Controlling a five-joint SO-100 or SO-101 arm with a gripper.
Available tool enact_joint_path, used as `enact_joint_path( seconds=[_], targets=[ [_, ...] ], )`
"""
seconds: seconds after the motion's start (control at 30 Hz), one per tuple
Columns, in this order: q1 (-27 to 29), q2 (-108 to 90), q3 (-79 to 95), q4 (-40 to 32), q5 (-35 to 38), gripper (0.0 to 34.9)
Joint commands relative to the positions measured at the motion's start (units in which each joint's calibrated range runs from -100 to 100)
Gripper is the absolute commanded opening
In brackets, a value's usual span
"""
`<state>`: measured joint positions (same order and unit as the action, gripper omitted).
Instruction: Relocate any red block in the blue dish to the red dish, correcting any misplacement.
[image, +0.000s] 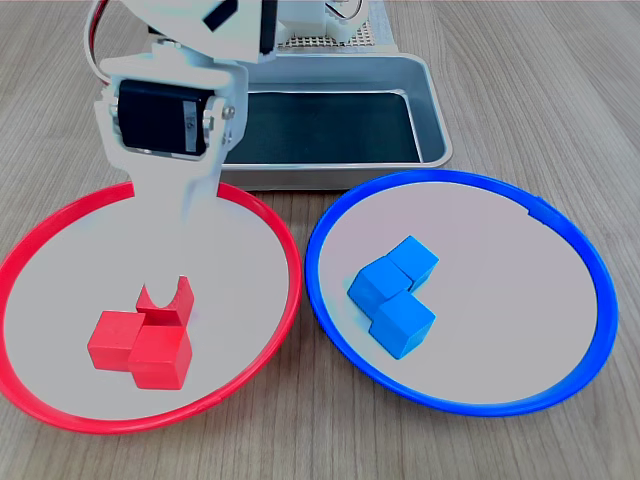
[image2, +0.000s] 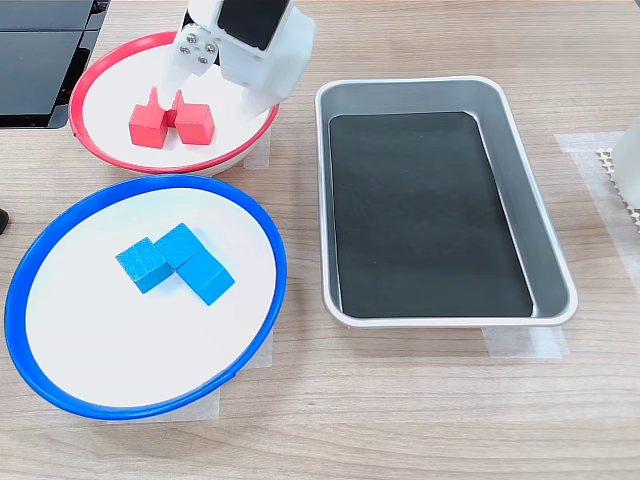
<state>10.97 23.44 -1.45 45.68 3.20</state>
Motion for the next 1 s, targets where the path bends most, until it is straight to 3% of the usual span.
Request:
enact_joint_path(
  seconds=[0.0,0.07,0.17,0.3,0.37,0.53,0.97],
  targets=[
    [-0.10,-6.51,-0.51,0.67,0.44,17.1],
    [-0.95,-10.44,1.68,0.75,0.78,16.5],
    [-2.83,-17.86,5.96,0.51,1.07,12.8],
    [-6.50,-31.25,15.88,-2.88,0.68,2.7],
    [-8.10,-37.30,21.62,-5.77,-0.20,0.4],
    [-11.87,-55.30,39.64,-13.03,-3.27,0.4],
    [-10.74,-95.98,81.15,-14.68,-5.67,0.4]
  ],
)
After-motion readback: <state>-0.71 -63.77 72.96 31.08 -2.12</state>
